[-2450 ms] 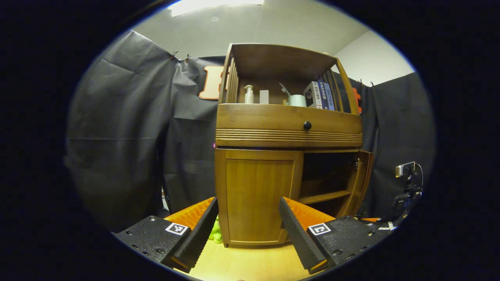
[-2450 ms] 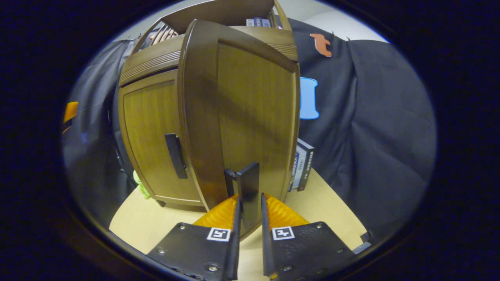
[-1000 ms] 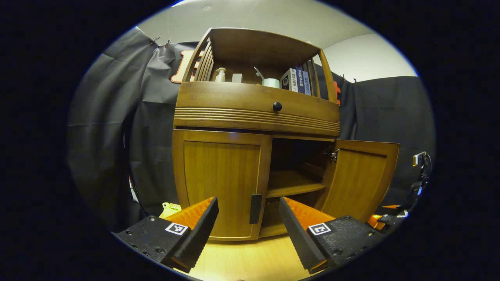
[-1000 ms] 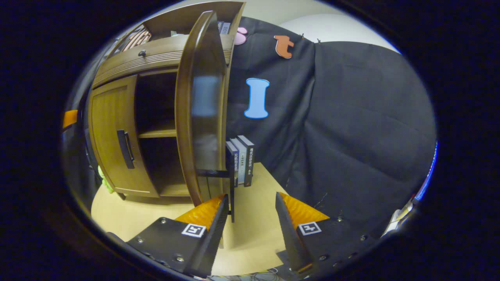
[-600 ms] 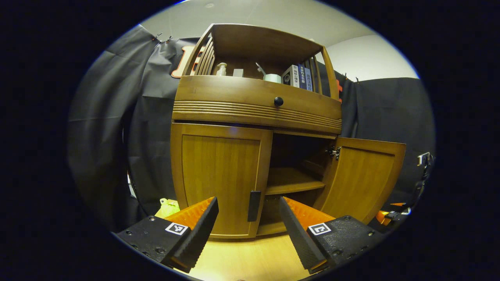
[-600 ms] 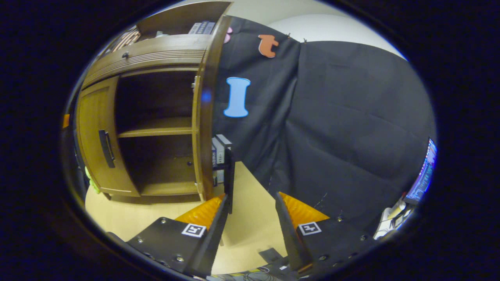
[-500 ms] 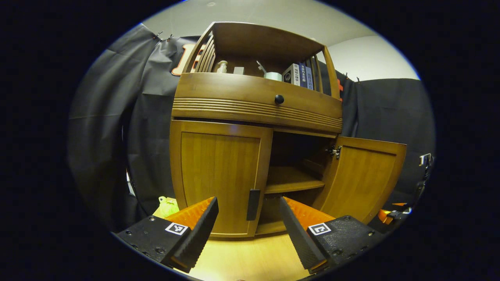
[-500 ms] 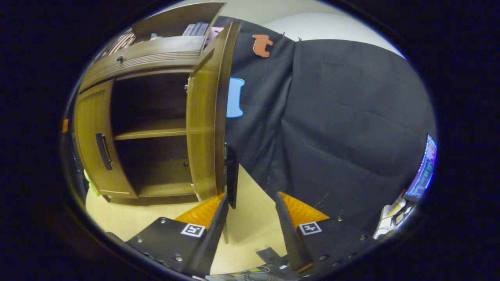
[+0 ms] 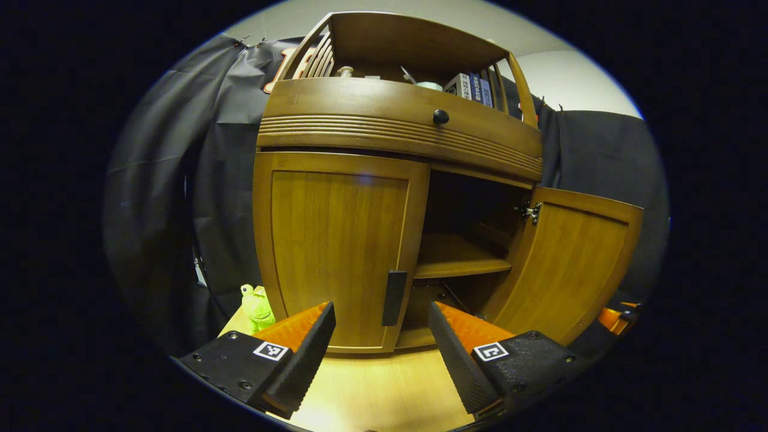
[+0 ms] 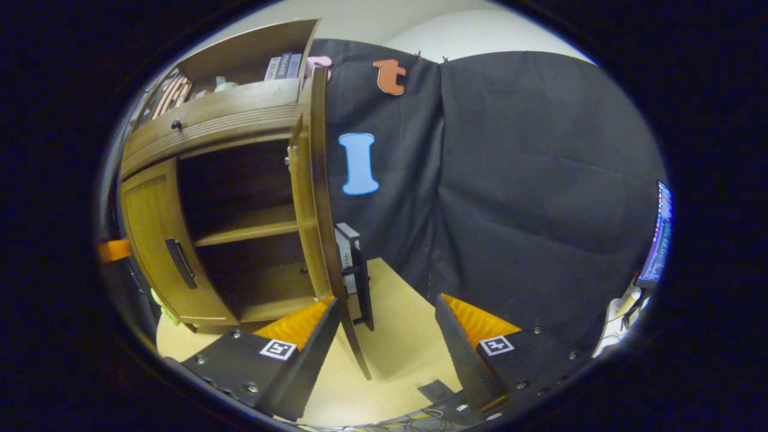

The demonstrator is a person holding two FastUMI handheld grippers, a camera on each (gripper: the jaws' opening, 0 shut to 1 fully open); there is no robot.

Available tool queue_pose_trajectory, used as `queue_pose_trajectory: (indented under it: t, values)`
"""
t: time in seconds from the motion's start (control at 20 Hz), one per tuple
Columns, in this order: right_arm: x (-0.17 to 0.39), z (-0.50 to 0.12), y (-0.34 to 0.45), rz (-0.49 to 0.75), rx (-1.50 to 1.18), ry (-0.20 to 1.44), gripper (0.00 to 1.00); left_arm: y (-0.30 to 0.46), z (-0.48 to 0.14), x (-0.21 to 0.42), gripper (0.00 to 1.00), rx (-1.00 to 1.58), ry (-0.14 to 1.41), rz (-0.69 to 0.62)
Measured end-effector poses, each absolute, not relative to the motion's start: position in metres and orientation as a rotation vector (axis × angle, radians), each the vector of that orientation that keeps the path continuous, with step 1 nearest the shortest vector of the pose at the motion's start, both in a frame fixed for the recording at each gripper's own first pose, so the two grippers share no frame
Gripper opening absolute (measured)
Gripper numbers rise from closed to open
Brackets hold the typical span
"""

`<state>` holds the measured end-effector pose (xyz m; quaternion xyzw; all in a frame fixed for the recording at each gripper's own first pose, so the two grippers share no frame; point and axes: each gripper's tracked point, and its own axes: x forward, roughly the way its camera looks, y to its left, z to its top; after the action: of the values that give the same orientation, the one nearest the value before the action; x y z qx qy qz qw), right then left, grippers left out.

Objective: Open the right door of the double-door shoe cabinet with the right hand, and open the left door with the left hand.

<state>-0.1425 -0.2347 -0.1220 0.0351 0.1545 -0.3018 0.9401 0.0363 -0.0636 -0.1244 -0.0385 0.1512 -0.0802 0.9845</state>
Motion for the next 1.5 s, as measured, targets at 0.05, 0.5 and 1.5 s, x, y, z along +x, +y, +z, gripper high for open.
queue_pose_trajectory:
  t: [0.05, 0.5, 1.5]
  values:
    - [-0.141, -0.109, -0.236, -0.616, 0.069, 0.290, 0.95, -0.066, -0.126, 0.040, 0.96, -0.078, 0.308, -0.163]
    - [-0.126, -0.003, -0.237, -0.542, 0.112, 0.067, 0.95, -0.097, -0.139, 0.065, 0.96, -0.067, 0.327, -0.224]
    - [-0.081, 0.077, -0.253, -0.490, 0.094, -0.011, 0.95, -0.120, -0.190, 0.110, 0.93, -0.045, 0.393, -0.222]
